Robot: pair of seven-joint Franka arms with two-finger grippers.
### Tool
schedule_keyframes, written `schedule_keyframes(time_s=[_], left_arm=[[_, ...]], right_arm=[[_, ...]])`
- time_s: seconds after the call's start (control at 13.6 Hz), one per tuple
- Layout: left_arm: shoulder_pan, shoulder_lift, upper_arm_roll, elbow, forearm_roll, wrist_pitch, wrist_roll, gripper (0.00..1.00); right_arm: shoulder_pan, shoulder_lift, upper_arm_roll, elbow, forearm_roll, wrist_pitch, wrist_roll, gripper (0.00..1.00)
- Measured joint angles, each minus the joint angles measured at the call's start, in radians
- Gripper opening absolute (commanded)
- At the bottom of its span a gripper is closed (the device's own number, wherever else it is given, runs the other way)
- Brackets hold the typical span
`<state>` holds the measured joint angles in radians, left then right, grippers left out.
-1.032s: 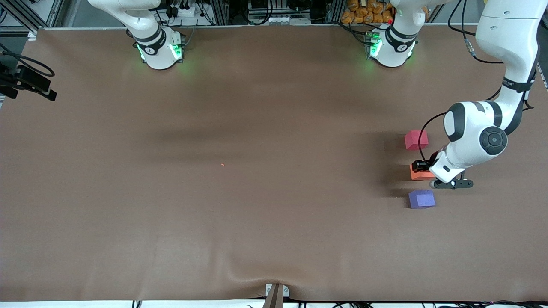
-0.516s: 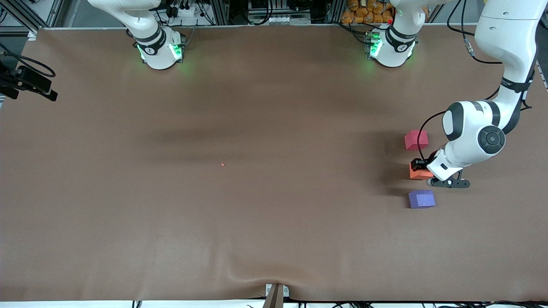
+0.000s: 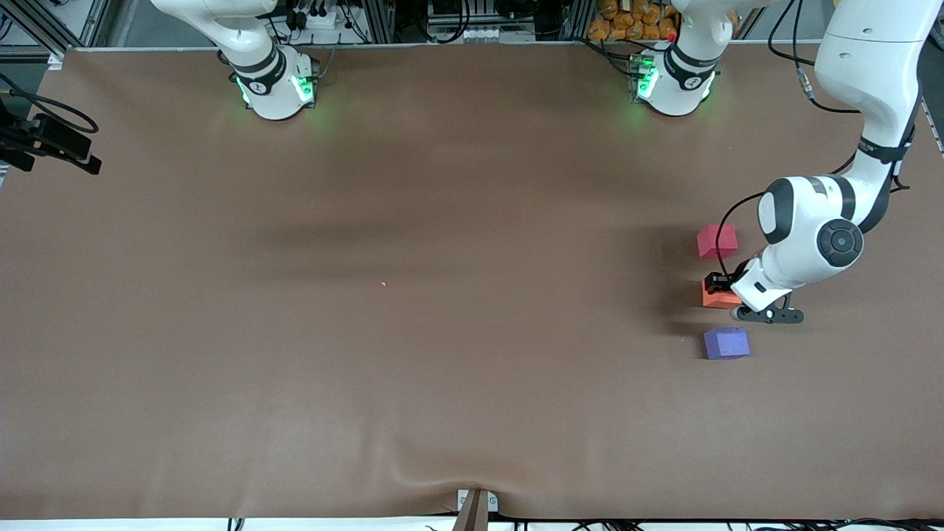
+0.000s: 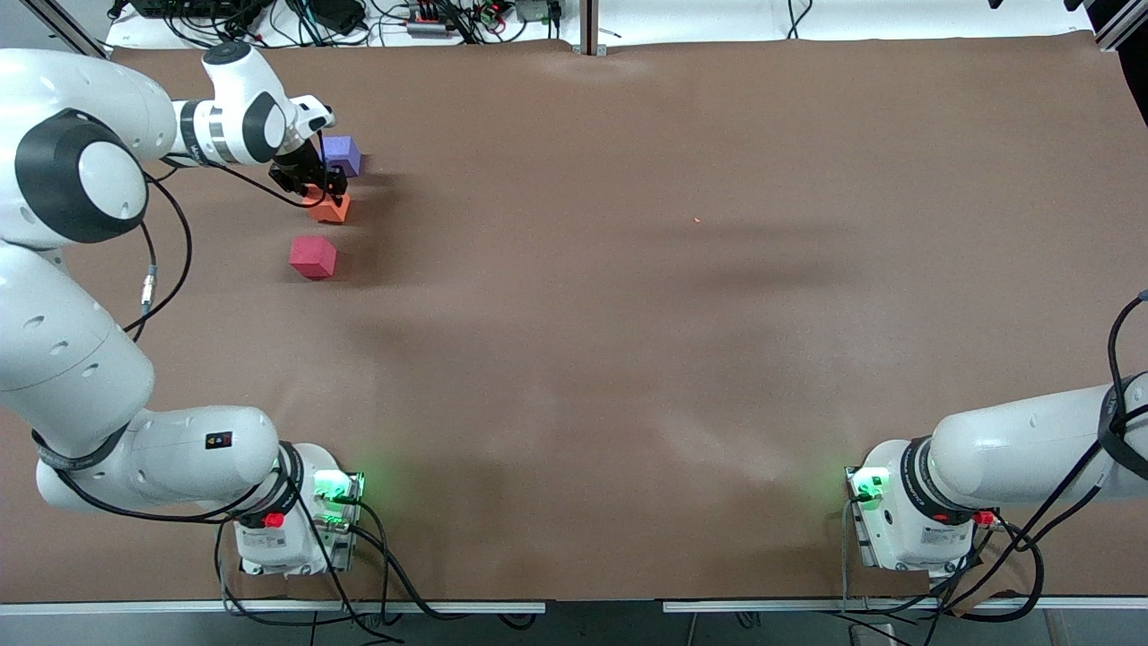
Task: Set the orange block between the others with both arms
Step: 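Lower the orange cube onto the table and open the left gripper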
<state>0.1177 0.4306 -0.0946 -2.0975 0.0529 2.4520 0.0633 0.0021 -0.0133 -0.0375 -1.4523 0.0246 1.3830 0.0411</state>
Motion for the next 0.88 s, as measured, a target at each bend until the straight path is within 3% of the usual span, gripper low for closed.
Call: schedule_keyframes(time_s=[0.07,0.15,0.22,0.88], left_arm=[[0.000,0.002,0.000,0.000,0.000,0.000,0.000,0.36],[0.000,0.005,0.000,0.000,0.000,0.001,0.000,0.60],[0.000,0.008,0.000,0.000,0.000,0.003,0.000,1.00],[0.000,-0.001,0.000,0.025,0.000,0.007,0.000,1.00]], right_arm=[[0.000,0.000,0.000,0.000,0.000,0.000,0.000,1.00],[0.000,0.000,0.000,0.000,0.000,0.000,0.000,1.00],[0.001,0.000,0.000,0.000,0.000,0.000,0.000,1.00],[0.001,0.002,0.000,0.000,0.000,0.000,0.000,1.00]])
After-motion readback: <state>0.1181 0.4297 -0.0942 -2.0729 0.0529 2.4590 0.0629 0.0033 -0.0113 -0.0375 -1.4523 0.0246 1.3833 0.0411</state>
